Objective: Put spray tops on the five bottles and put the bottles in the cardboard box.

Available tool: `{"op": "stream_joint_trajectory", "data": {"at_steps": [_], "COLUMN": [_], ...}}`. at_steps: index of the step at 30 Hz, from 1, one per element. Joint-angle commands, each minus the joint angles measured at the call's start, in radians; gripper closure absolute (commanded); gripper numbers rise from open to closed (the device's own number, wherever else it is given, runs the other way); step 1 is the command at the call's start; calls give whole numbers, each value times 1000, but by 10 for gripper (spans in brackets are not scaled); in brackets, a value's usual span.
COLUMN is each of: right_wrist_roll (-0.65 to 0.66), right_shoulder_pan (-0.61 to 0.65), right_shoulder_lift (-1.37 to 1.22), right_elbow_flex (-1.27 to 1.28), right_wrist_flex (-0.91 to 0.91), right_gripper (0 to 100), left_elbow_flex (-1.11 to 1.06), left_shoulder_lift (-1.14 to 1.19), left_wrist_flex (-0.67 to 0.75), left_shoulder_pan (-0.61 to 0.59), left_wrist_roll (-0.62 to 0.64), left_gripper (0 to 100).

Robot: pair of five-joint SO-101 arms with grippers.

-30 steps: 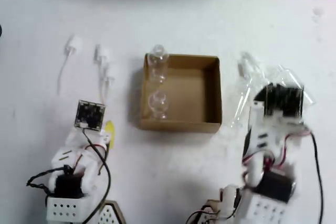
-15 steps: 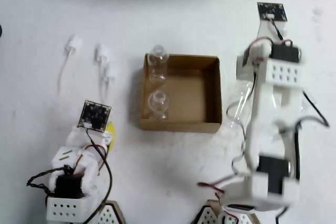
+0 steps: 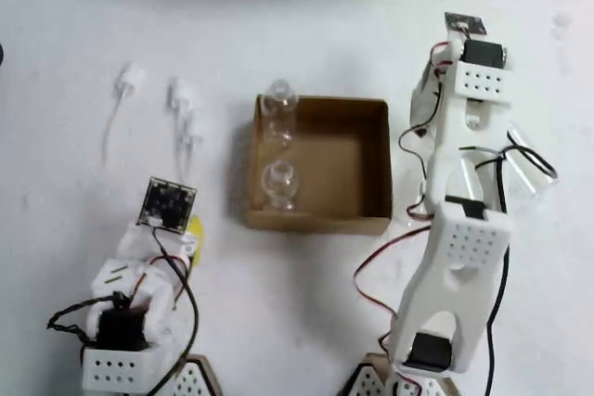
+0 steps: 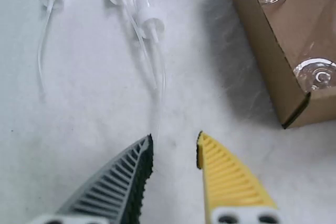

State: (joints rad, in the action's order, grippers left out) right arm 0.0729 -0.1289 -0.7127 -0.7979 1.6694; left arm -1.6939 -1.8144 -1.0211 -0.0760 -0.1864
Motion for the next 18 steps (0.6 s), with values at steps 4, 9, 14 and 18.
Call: {"op": "stream_joint_trajectory", "data": {"at_steps": [4, 9, 14, 18], "right_wrist_roll": [-12, -12, -12, -12], "right_shoulder_pan": [-50, -50, -50, -48], "right_shoulder_lift": [-101, -139, -176, -200], "right_elbow_flex": [-141, -146, -146, -146], "right_wrist_flex": [35, 35, 33, 35], "right_gripper": [875, 875, 878, 900], "left_elbow_flex": [3, 3, 3, 3], "left_shoulder_lift": [-7, -7, -7, -7], "left_wrist_flex": [-5, -5, -5, -5], "left_shoulder_pan": [15, 15, 15, 15], "left_wrist_roll": [-14, -14, -14, -14], "left_gripper": [869, 868, 868, 868]}}
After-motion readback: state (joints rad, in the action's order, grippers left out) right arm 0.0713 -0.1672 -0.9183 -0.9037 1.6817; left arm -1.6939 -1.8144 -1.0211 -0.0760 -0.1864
